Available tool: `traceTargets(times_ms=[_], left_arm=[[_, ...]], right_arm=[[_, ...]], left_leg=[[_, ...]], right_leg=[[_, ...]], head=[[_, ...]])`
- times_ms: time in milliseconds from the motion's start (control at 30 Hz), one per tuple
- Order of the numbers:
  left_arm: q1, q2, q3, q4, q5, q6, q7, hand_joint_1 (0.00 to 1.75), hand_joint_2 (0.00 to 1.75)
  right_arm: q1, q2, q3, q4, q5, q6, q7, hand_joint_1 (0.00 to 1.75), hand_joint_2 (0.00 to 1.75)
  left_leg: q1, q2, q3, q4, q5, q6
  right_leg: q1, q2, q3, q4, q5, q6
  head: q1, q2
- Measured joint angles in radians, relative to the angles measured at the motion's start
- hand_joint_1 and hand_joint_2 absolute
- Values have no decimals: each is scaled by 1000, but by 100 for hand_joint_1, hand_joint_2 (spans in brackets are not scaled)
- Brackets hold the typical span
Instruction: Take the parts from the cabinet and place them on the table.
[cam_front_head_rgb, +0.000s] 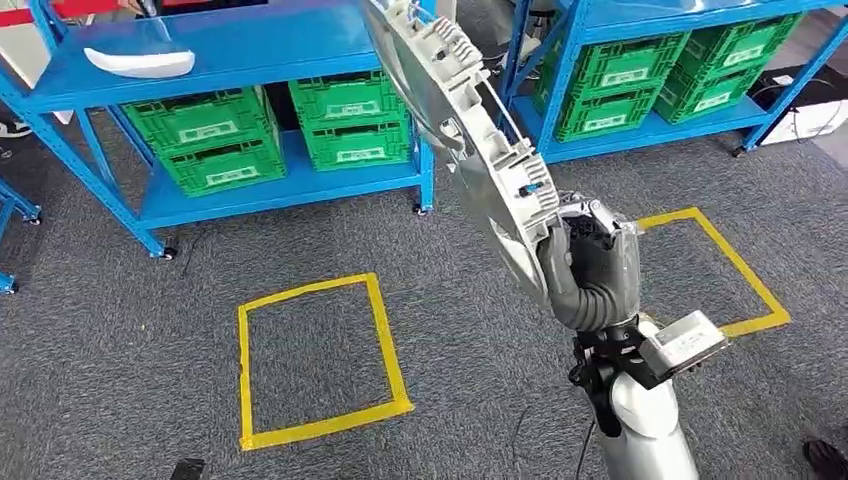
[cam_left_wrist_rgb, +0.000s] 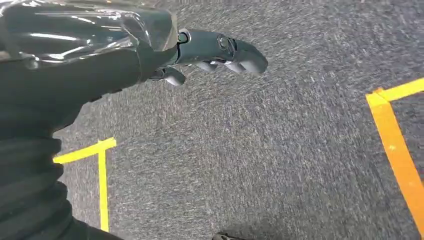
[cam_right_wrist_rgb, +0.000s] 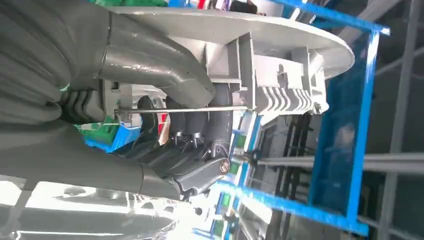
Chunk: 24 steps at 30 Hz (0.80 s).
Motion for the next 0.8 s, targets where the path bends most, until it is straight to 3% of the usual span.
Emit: traceTargets(times_ms=[67,100,133,200,233,267,300,333,400,433,467,500,533,633,667,700,733,767,800], left_arm=[[-1,0,-1,0,0,0,0,0,175],[-2,0,-2,0,0,0,0,0,175],[-1,-1,-4,1,0,0,0,0,175],[0,1,-5,2,0,0,0,0,175],[0,2,-4,4,0,0,0,0,175],[1,2,-4,5,0,0,0,0,175],[0,3,-4,6,0,0,0,0,175],[0,3,-5,7,0,0,0,0,175],[-1,5,-8,7,0,1,0,0,175],[-1,11,-8,7,0,1,0,0,175],[-2,10,-10,8,0,1,0,0,175],[-3,12,-10,8,0,2,0,0,175],[-3,11,-11,8,0,2,0,0,175],[-2,12,-11,8,0,8,0,0,175],[-2,13,-12,8,1,8,0,0,175],[-2,14,-13,8,1,10,0,0,175],[-3,12,-13,8,1,11,0,0,175],[-4,8,-14,8,1,11,0,0,175],[-4,7,-14,8,2,11,0,0,175]], right_arm=[[1,0,0,0,0,0,0,175,175],[1,0,0,0,0,0,0,175,175],[0,0,0,0,0,0,0,175,175],[0,3,0,0,0,0,0,175,175],[1,3,-1,2,0,-2,0,175,175],[1,3,-1,3,0,-2,0,175,175],[1,3,-1,5,0,-3,0,175,175],[2,3,-1,5,0,-3,0,175,175],[1,3,-1,5,0,-4,0,175,175],[2,4,-1,5,0,-5,-1,175,175],[-2,3,-1,5,0,-6,-1,175,175],[0,4,-1,5,0,-7,-2,175,175],[1,3,-1,5,0,-9,-2,175,175],[2,3,0,6,0,-9,-2,175,175],[0,3,1,6,0,-9,-1,175,175],[-2,4,1,5,1,-9,-2,175,175],[-1,3,1,5,4,-10,-2,175,175],[-4,2,1,5,5,-11,-2,175,175],[-8,2,1,5,5,-12,-2,175,175]], left_leg=[[4,16,1,1,1,-7],[10,2,-6,9,-10,-14],[12,-29,-19,40,-39,-19],[14,-59,-84,201,-126,-26],[14,-62,-117,274,-153,-28],[14,-64,-136,315,-157,-28],[14,-65,-132,306,-143,-25],[13,-65,-107,252,-107,-20],[10,-73,-16,71,-19,-3],[8,-87,12,20,-25,11],[2,-87,12,9,-21,15],[0,-86,11,1,-20,11],[1,-84,9,-1,-22,-9],[-3,-86,4,0,-17,-1],[-6,-86,1,7,-19,5],[-6,-87,8,-11,-10,22],[8,-83,29,-37,7,32],[6,-85,32,-47,14,34],[7,-84,29,-47,18,39]], right_leg=[[1,18,-4,-1,7,-12],[-9,26,-2,-4,11,-18],[-9,33,-4,-4,13,-23],[-7,49,-6,-3,15,-30],[-4,53,-7,-3,16,-31],[-2,60,-8,-3,16,-31],[-1,67,-7,-2,17,-33],[1,73,-6,-2,18,-34],[6,82,-2,-2,18,-34],[2,83,-3,-4,19,-32],[11,85,-10,-2,22,-27],[10,85,-17,3,22,-26],[7,85,-20,3,21,-29],[5,83,-22,1,25,-23],[-5,82,-18,-12,31,-13],[3,83,-12,-20,38,-1],[2,71,-20,-14,32,-5],[5,59,-32,14,11,-5],[2,56,-64,85,-26,-11]], head=[[0,0],[0,0],[-2,0],[-2,0],[-2,0],[-2,0],[-2,0],[-2,0],[-2,0],[1,0],[0,0],[-5,0],[-3,0],[-3,0],[-3,0],[-4,0],[-4,0],[0,0],[0,0]])
